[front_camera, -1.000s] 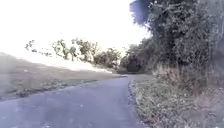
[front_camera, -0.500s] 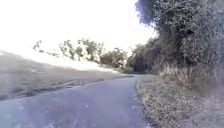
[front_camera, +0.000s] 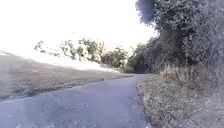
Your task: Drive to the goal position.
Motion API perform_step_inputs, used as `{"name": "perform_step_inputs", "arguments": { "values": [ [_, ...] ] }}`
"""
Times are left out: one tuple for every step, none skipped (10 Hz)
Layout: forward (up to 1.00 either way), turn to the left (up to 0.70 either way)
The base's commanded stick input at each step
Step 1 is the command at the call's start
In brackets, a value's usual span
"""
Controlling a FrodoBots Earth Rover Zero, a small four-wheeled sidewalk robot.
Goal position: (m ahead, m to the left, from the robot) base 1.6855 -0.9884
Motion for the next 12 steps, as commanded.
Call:
{"name": "perform_step_inputs", "arguments": {
  "values": [
    [0.00, 0.70],
    [0.00, 0.70],
    [0.00, 0.70],
    [0.00, 0.70],
    [0.00, 0.70],
    [0.00, 0.70],
    [0.00, 0.70],
    [0.00, 0.70],
    [0.00, 0.70],
    [0.00, 0.60],
    [0.00, 0.60],
    [0.00, 0.60]
  ]
}}
